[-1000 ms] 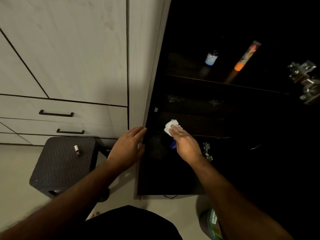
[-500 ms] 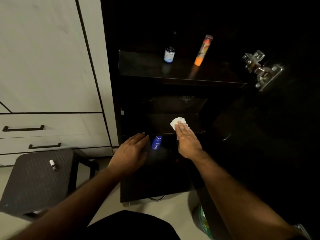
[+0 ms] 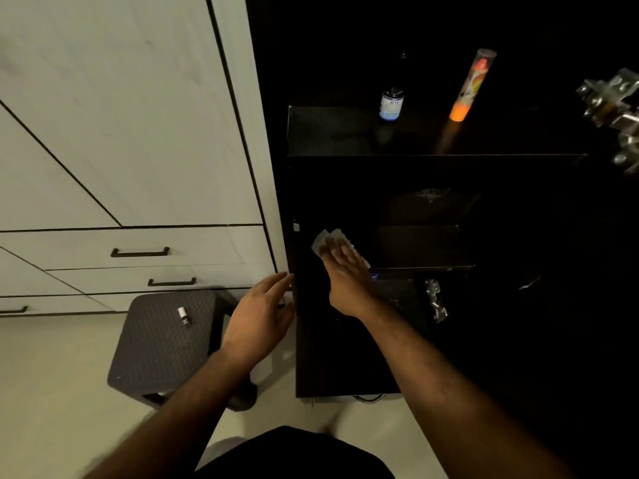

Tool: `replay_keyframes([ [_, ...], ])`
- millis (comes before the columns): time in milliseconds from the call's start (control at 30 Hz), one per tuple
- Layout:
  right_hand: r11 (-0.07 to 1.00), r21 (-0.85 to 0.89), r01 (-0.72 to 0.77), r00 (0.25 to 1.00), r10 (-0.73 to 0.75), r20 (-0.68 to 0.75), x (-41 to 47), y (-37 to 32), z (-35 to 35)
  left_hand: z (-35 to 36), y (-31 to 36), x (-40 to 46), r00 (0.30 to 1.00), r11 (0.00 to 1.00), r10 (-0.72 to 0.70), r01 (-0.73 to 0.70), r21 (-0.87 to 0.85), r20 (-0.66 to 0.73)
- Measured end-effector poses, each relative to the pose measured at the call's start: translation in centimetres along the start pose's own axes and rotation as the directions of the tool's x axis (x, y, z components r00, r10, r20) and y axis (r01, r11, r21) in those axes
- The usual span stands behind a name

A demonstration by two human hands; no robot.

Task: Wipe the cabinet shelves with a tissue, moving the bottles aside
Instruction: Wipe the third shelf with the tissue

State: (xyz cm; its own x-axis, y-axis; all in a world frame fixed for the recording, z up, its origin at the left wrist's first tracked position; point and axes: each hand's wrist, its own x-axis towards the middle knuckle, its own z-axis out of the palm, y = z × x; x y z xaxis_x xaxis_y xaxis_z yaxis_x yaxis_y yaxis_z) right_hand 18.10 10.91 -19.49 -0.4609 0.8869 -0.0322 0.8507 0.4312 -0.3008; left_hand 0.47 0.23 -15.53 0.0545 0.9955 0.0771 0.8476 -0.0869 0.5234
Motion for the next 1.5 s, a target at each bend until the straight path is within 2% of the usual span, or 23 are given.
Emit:
replay_keyframes([
  [300, 0.996, -0.087, 0.005, 1.0, -0.005, 0.001, -1.5, -0.2, -0.3, -1.7, -2.1, -0.9, 0.998, 0.998, -0.061, 0.061, 0.005, 0.004],
  [600, 0.996, -0.078, -0.034, 0.989, 0.045, 0.138, -0.5, -1.7, -1.4, -2.0, -0.7, -1.5, 0.999, 0.999, -0.051, 0.051, -0.003, -0.015],
  [700, 0.994, -0.109, -0.016, 0.991, 0.03, 0.128, -0.5, -1.3, -1.3, -2.0, 0.2, -1.4, 0.996, 0.998, -0.067, 0.068, 0.012, -0.067],
  [800, 0.987, -0.145, 0.063, 0.995, -0.05, 0.092, -1.2, -0.2, -1.6, -2.1, 1.9, -1.4, 0.987, 0.994, -0.105, 0.107, 0.01, -0.123],
  [933, 0.988, -0.12, 0.094, 0.995, -0.095, -0.004, -1.7, 1.1, -1.5, -2.1, 4.3, -1.5, 0.979, 0.993, -0.12, 0.121, -0.006, -0.165],
  [1067, 0.989, -0.094, 0.11, 0.991, -0.117, -0.067, -2.1, 1.7, -2.6, -2.0, 5.8, -1.9, 0.976, 0.985, -0.15, 0.162, 0.065, -0.158],
  [1233, 0.989, 0.148, -0.021, 0.994, 0.036, -0.104, -1.9, 0.6, -2.4, -3.7, 7.0, -1.2, 0.961, 0.973, -0.187, 0.209, 0.094, -0.202],
  [1333, 0.907, 0.42, -0.042, 0.993, 0.085, -0.084, -1.5, -0.8, -2.4, -5.3, 7.7, 0.3, 0.956, 0.97, -0.156, 0.196, 0.145, -0.249],
  [1433, 0.724, 0.685, -0.087, 0.991, 0.132, -0.014, -0.4, -2.6, -2.8, -6.3, 8.7, 1.8, 0.954, 0.961, -0.134, 0.191, 0.198, -0.27],
  [1500, 0.49, 0.855, -0.169, 0.981, 0.169, 0.097, 0.5, -3.8, -3.5, -6.7, 9.1, 2.4, 0.954, 0.96, -0.103, 0.17, 0.221, -0.283],
])
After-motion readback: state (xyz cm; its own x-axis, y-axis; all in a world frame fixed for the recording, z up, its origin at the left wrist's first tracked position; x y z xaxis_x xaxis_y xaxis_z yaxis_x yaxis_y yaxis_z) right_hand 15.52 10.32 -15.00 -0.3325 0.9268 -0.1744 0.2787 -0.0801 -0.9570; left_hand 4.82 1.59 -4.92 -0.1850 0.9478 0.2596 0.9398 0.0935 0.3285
